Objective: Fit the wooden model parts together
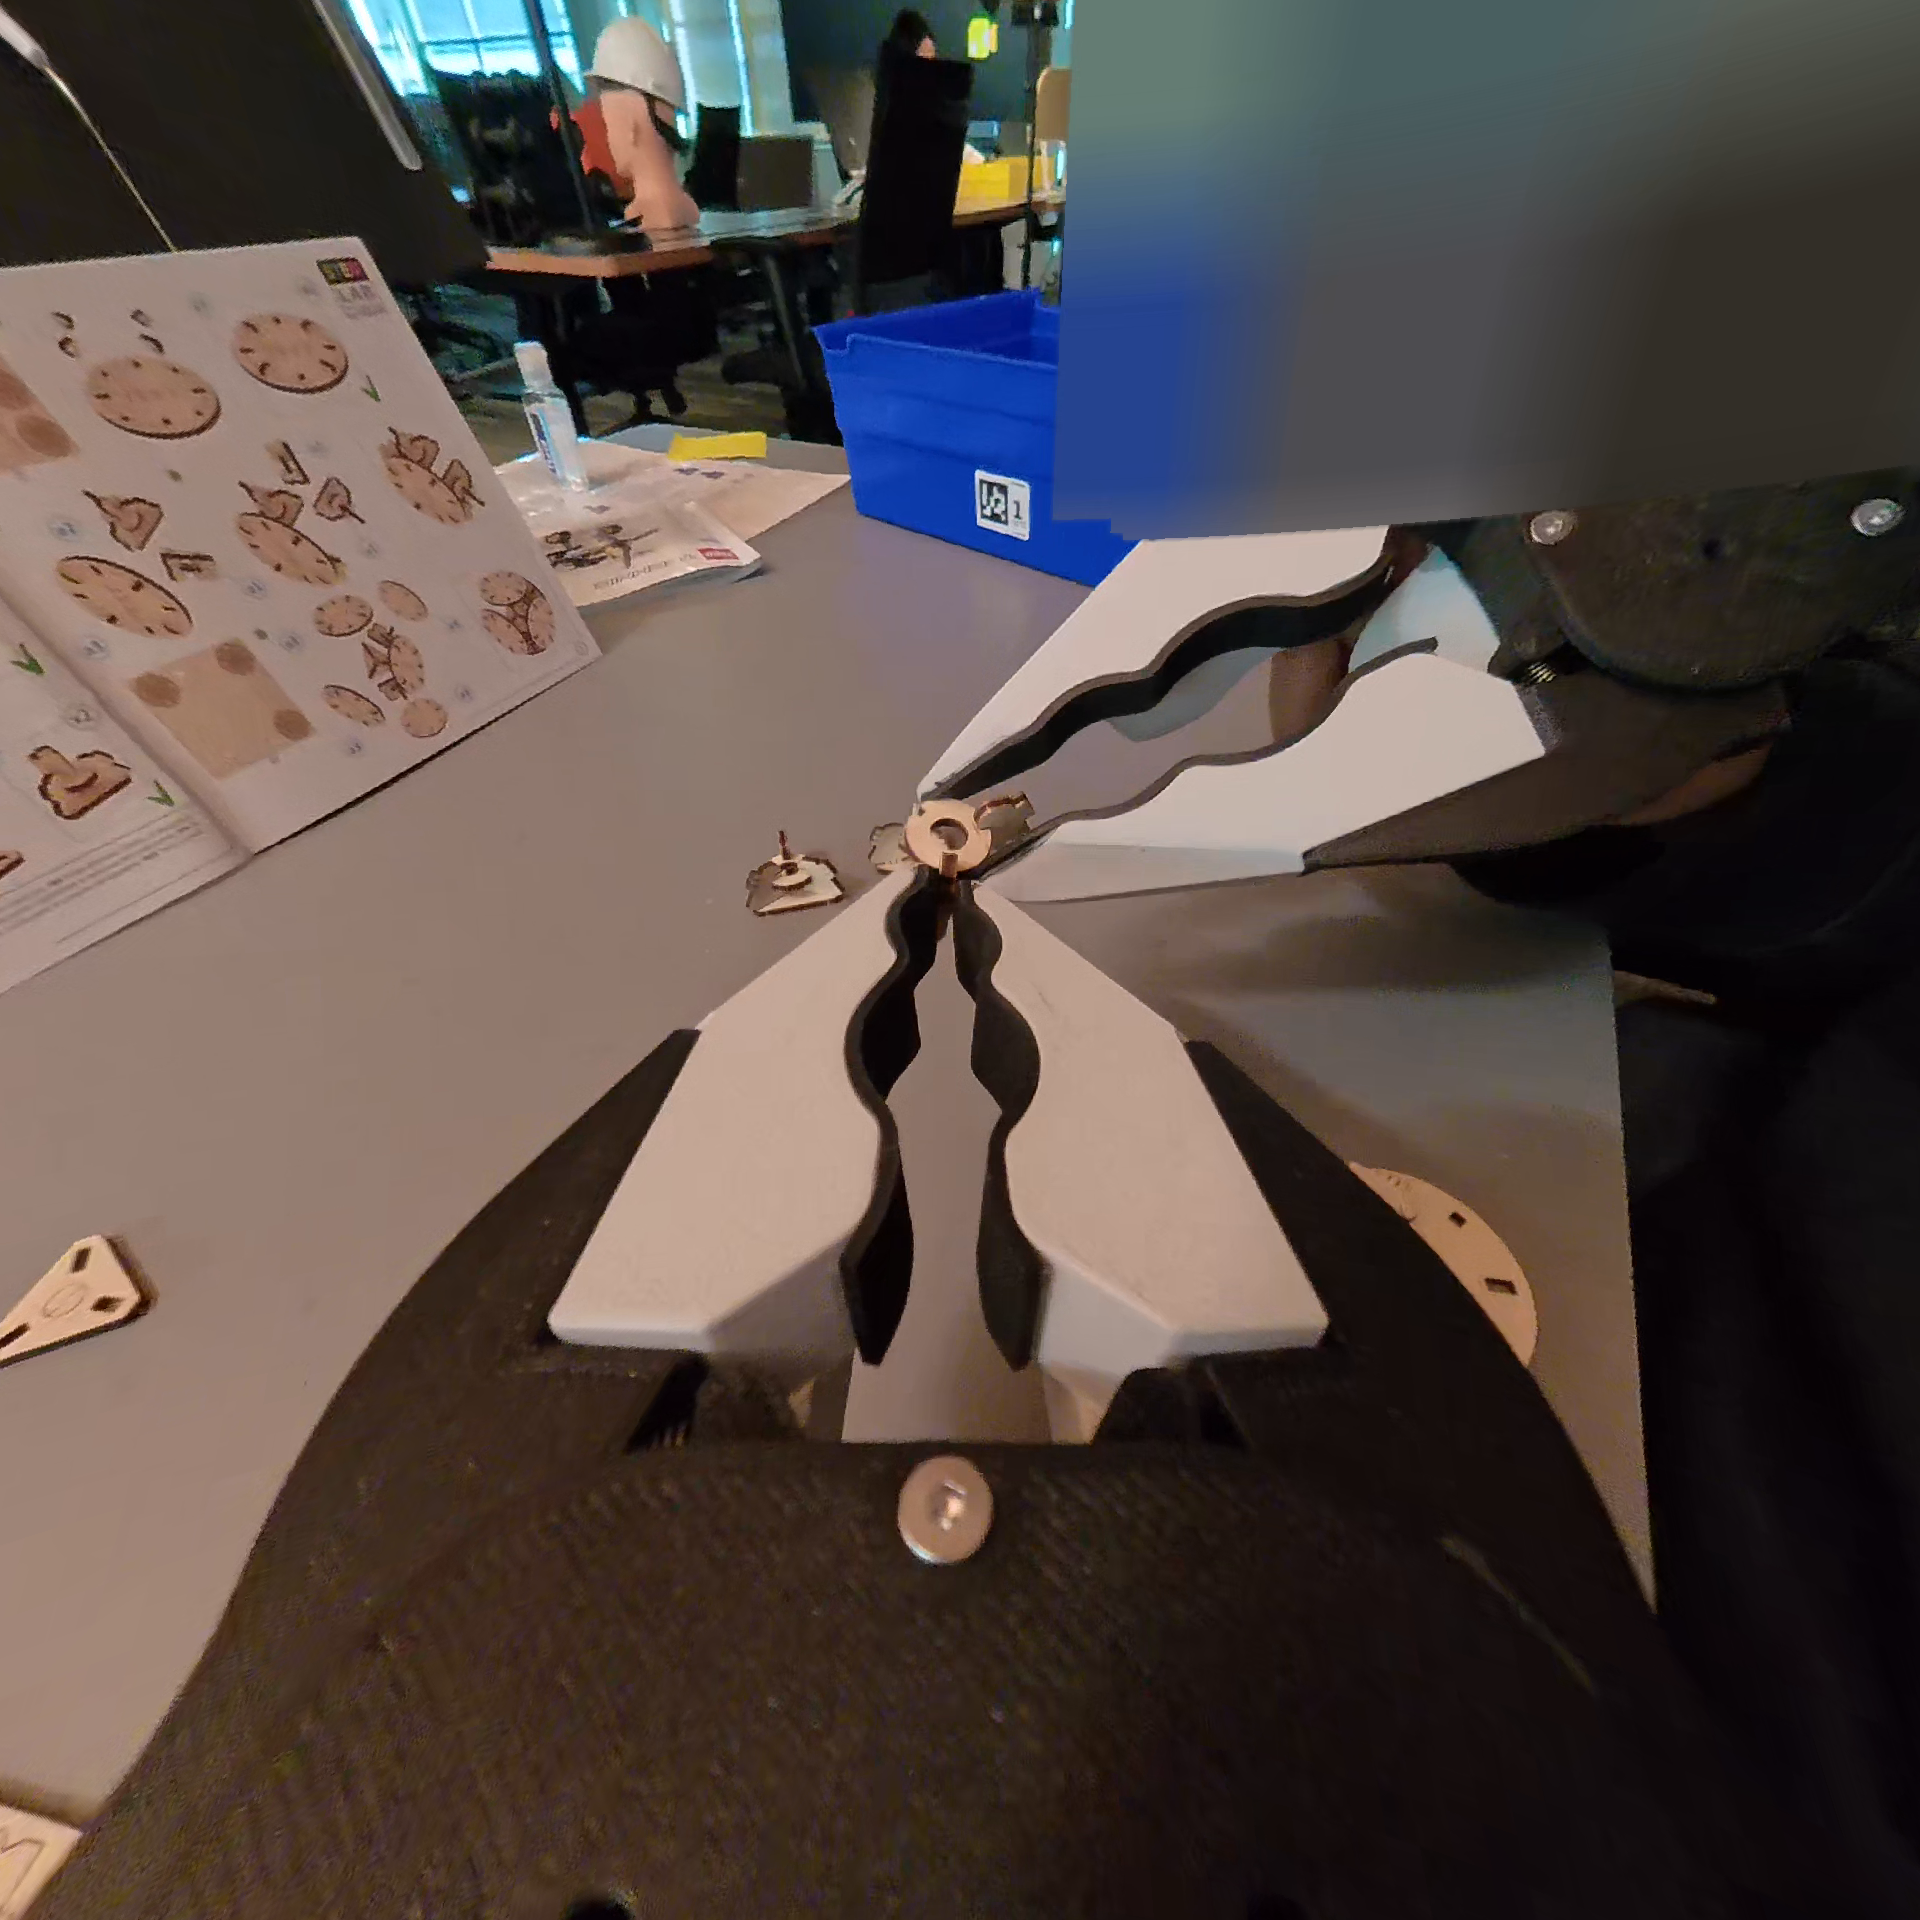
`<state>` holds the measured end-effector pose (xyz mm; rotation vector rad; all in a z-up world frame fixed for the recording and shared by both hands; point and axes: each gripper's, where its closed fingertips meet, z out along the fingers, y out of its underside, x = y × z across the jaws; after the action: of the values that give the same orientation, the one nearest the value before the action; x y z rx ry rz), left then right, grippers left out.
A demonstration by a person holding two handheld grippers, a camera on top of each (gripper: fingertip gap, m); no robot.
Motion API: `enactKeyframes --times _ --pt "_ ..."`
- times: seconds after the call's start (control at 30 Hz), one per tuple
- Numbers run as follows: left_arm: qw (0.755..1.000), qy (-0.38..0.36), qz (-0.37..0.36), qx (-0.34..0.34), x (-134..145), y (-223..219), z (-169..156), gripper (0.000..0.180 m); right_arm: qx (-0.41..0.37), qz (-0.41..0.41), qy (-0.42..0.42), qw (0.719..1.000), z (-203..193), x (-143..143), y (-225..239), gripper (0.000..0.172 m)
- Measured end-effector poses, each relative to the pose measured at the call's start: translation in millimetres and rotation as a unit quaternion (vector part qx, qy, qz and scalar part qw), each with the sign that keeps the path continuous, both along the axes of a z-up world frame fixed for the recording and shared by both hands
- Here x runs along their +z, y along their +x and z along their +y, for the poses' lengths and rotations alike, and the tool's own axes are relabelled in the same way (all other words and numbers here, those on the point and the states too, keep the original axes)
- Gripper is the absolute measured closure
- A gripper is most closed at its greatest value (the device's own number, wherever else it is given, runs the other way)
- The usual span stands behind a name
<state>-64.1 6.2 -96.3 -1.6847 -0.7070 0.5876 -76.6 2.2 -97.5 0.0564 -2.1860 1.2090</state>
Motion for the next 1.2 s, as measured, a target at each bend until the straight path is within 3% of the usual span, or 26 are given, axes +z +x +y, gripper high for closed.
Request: enactKeyframes --times 0.2,0.67,0.77,0.8,0.93,1.07,1.2 --pt "1.0 -0.007 -0.007 0.004 -2.5 -0.4 -0.4 0.179 -0.013 0.032 0.025 0.999 -1.8 -5.4 0.2 0.157" --pt "0.999 0.035 -0.009 0.001 3.5 -1.7 -1.4 0.179 0.009 -0.121 -0.056 0.991 -4.8 -5.9 1.8 0.157" --pt "1.0 0.026 0.004 0.0 3.8 -0.2 1.4 0.153 0.0 -0.131 -0.055 0.99 -2.8 -8.2 -1.8 0.157" --pt "1.0 0.025 0.001 -0.002 3.0 0.1 2.1 0.152 -0.002 -0.135 -0.056 0.989 -1.8 -8.5 -3.1 0.157" --pt "0.999 0.031 -0.013 -0.005 0.3 -0.7 1.1 0.156 0.004 -0.166 -0.072 0.983 0.4 -6.2 -3.7 0.157" --pt "0.998 0.053 -0.031 -0.019 0.7 0.2 0.2 0.176 0.014 -0.179 -0.078 0.981 1.9 -3.3 -1.9 0.157" --pt "0.997 0.065 -0.038 -0.027 1.3 0.6 -0.1 0.178 0.021 -0.18 -0.072 0.981 1.4 -3.6 0.8 0.157"
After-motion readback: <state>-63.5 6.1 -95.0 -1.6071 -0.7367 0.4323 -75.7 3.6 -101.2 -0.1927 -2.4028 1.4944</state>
